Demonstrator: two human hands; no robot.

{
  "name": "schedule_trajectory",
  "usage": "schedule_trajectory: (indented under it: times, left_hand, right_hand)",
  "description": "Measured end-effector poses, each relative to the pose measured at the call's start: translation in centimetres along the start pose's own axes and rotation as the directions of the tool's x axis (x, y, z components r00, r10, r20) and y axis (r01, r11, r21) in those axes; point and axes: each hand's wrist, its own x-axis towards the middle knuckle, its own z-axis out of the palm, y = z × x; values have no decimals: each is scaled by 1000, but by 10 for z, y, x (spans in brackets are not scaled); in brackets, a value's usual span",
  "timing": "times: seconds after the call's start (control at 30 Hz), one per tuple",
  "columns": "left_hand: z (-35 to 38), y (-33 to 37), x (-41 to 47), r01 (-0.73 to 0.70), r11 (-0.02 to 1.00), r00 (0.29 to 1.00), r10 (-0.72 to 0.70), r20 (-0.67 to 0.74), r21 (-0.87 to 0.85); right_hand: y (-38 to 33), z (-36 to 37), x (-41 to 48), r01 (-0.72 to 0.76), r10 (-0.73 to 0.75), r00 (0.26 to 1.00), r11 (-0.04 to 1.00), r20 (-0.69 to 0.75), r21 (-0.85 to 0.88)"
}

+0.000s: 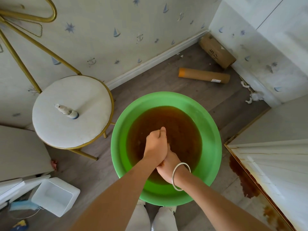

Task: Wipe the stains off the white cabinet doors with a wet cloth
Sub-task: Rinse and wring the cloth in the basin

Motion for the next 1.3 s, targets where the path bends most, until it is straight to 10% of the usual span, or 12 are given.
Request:
schedule_trajectory:
  times: [0.2,0.43,0.7,0.83,1.1,1.2,1.3]
  left_hand:
    - [0,2,-2,-92,994,990,84,113,67]
    - [-29,-10,13,402,896,888,-331,319,-189]
    - [-27,-22,14,377,874,921,-319,224,-307]
    - [-31,-22,18,272,842,962,-254,102,-466]
    - [-45,-28,21,139,864,971,-215,-104,-485]
    - [-46,-27,20,4,998,997,-9,-73,-69]
    - [-31,-37,17,-266,836,964,228,137,480]
  right_hand:
    - [12,3,4,47,-35,997,984,-71,171]
    - [35,-26,13,48,19,990,884,-140,465]
    - [55,-25,25,109,4,894,968,-448,226]
    - [55,-25,24,60,55,725,988,-687,143]
    - [48,-41,24,-8,686,624,485,-374,875]
    - [42,-34,23,-23,460,732,754,-502,656]
    - [46,-22,19,-19,-116,811,974,-573,-224]
